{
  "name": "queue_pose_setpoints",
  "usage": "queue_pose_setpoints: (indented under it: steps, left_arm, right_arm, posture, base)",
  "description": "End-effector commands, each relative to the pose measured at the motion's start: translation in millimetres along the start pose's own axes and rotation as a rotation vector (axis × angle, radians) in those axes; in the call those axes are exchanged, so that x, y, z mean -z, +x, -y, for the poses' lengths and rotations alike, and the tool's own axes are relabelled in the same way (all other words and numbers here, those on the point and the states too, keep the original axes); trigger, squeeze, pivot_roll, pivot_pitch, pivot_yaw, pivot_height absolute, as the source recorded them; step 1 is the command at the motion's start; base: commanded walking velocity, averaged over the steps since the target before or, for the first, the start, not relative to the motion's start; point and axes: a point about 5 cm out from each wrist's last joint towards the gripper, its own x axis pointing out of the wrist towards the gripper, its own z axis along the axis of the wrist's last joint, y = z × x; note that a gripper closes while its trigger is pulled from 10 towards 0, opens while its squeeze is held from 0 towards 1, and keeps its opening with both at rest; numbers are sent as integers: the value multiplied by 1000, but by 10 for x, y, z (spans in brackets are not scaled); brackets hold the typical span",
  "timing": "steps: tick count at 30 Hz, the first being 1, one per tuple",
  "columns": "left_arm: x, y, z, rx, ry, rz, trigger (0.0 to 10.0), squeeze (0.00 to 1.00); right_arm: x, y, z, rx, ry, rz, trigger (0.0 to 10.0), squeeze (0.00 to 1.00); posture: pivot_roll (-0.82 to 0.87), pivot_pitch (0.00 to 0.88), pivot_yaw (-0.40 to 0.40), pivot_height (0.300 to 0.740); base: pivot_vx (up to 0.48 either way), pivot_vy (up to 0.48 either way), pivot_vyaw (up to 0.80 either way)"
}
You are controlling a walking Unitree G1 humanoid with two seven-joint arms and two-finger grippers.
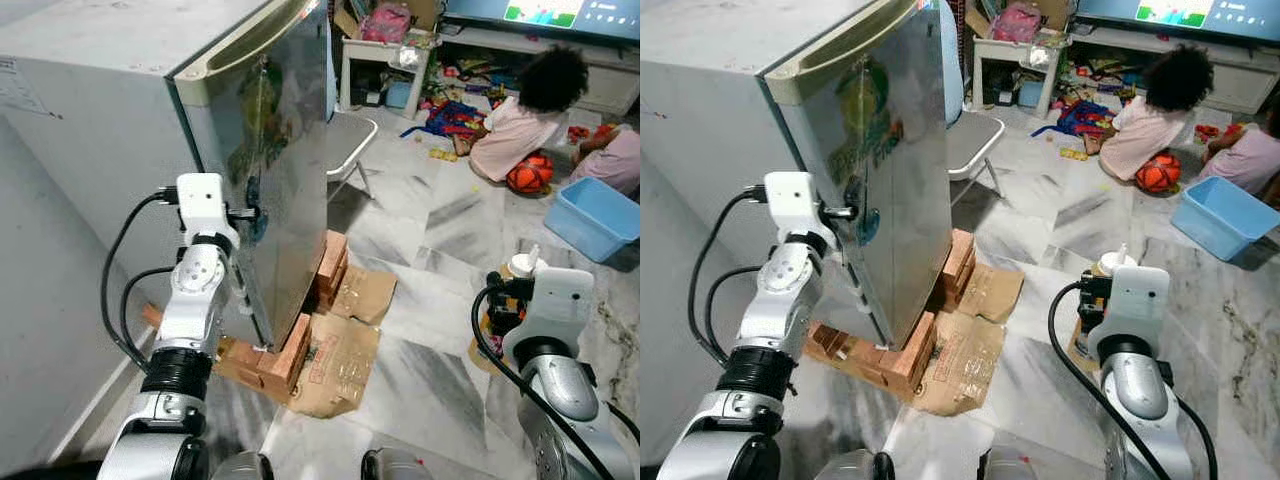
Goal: Restocking fridge
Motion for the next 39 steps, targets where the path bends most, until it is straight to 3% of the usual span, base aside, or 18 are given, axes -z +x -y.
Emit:
queue_pose_setpoints:
  steps: [1, 6, 13, 18, 19, 21, 24, 35, 39]
  left_arm:
    - [19, 3, -50, -14, 10, -4, 10000, 0]
    - [63, 63, 36, 51, -18, -42, 10000, 0]
    - [-58, 144, 373, 221, -16, -14, 10000, 0]
    - [-69, 136, 530, 320, -9, -14, 10000, 0]
    - [-111, 114, 638, 405, 6, 7, 10000, 0]
    - [-111, 114, 638, 405, 6, 7, 10000, 0]
    - [-129, 72, 792, 512, 17, 19, 10000, 0]
    - [-119, 50, 871, 564, 24, 19, 10000, 0]
    - [-115, 37, 916, 584, 22, 19, 10000, 0]
  right_arm:
    - [-62, -4, -2, 2, 5, 26, 10000, 0]
    - [-66, 16, -16, -4, 8, 27, 10000, 0]
    - [-63, 23, -16, 1, 6, 28, 10000, 0]
    - [-54, 18, -14, 5, 8, 25, 10000, 0]
    - [-48, 11, -11, 7, 8, 24, 10000, 0]
    - [-48, 11, -11, 7, 8, 24, 10000, 0]
    - [-20, -6, 6, 17, 4, 13, 10000, 0]
    - [107, -120, 150, 93, 27, -57, 10000, 0]
    - [121, -94, 132, 94, 50, -63, 10000, 0]
  posture:
    - [-98, 42, 32, 740]
    - [-100, 38, 31, 740]
    - [-110, 30, 37, 740]
    - [-112, 26, 41, 740]
    - [-112, 23, 43, 740]
    - [-112, 23, 43, 740]
    - [-109, 16, 45, 740]
    - [-114, 1, 52, 740]
    - [-112, 0, 54, 740]
  base:
    - [0, 0, 0]
    - [0, 0, 0]
    - [0, 0, 0]
    - [0, 0, 0]
    - [0, 0, 0]
    - [0, 0, 0]
    - [0, 0, 0]
    - [0, 0, 0]
    - [0, 0, -259]
